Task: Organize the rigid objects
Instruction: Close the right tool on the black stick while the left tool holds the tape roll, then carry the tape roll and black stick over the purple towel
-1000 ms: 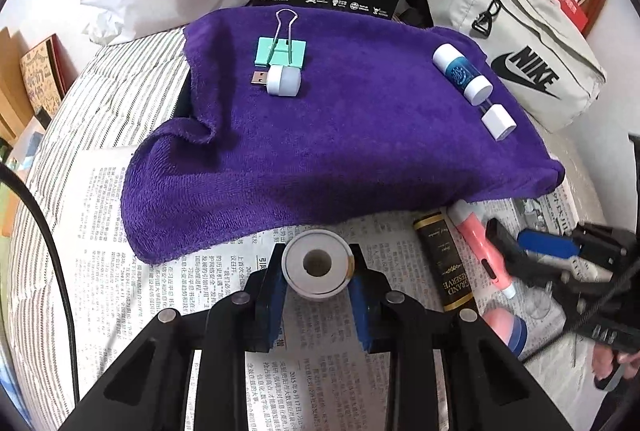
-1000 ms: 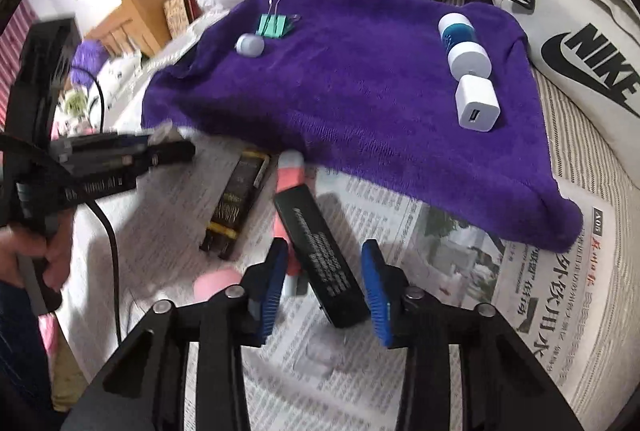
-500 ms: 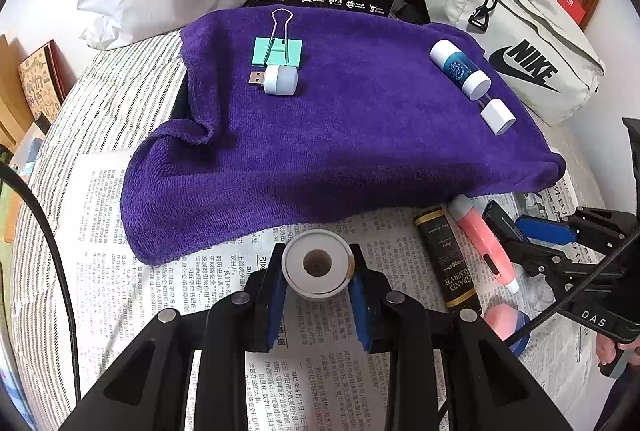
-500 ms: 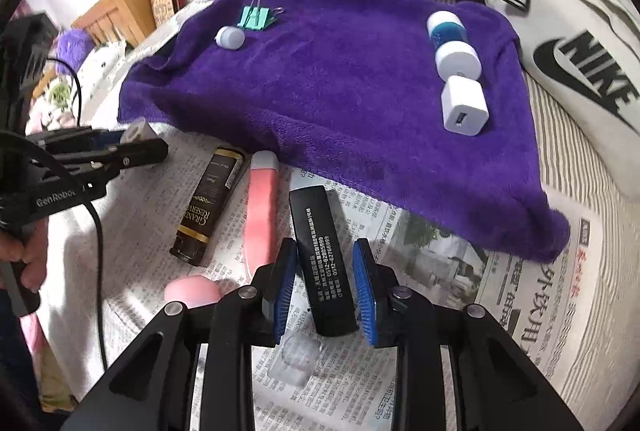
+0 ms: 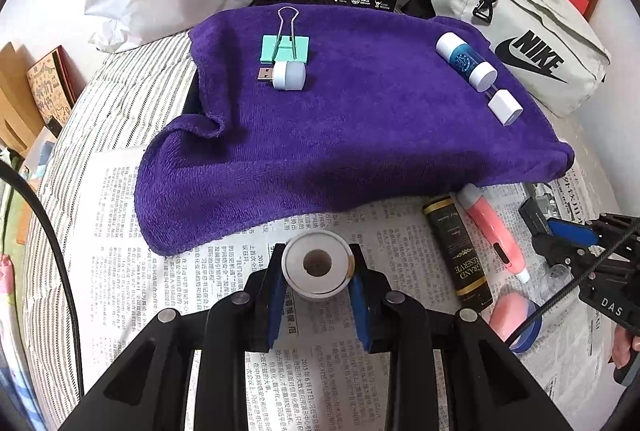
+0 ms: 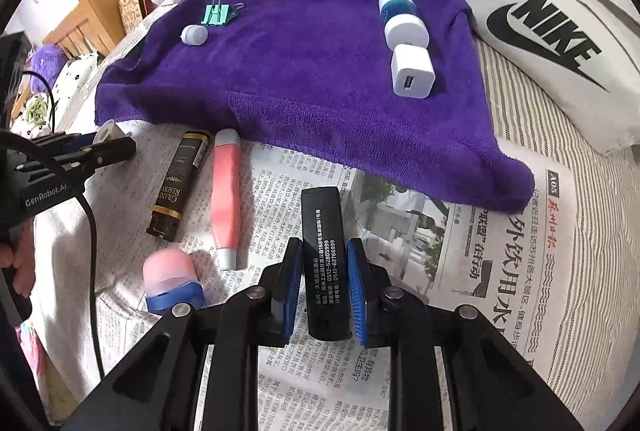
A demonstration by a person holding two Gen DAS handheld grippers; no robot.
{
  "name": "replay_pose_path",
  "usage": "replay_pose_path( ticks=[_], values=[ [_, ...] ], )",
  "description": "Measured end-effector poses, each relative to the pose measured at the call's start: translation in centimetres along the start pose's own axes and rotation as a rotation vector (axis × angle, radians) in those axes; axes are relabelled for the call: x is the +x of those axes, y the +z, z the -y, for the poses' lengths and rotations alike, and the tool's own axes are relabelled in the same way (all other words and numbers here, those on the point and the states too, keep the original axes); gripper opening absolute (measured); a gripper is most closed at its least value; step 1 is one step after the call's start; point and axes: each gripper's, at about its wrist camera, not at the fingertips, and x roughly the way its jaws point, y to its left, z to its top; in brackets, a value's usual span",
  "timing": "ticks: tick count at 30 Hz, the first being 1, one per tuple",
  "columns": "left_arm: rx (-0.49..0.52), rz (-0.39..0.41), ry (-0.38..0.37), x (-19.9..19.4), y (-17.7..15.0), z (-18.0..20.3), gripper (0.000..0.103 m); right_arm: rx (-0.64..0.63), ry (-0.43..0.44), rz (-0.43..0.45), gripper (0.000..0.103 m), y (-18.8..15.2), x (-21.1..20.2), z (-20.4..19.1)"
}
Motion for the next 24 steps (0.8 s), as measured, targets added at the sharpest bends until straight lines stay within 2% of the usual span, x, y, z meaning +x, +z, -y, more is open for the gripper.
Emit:
replay_pose_path(
  ticks=[4, 12, 17, 24],
  values=[
    [0.012, 0.005, 0.017, 0.1, -0.1, 0.3, 0.028, -0.022, -0.027, 0.007, 0.023, -0.2, 0.0, -0.5],
    [0.014, 0.019, 0.006, 0.1, -0.1, 0.2, 0.027, -0.018, -0.002, 0.020, 0.022, -0.1, 0.1, -0.1],
    [0.000, 0.023, -0.030, -0.9, -0.3, 0.2, 0.027, 0.025, 0.065, 0.013, 0.021, -0.5, -0.8, 0.6],
    [0.005, 0.044, -0.017, -2.9, -0.3, 0.1, 0.027, 0.051, 0.070, 0.046, 0.021, -0.9, -2.7, 1.4]
  ],
)
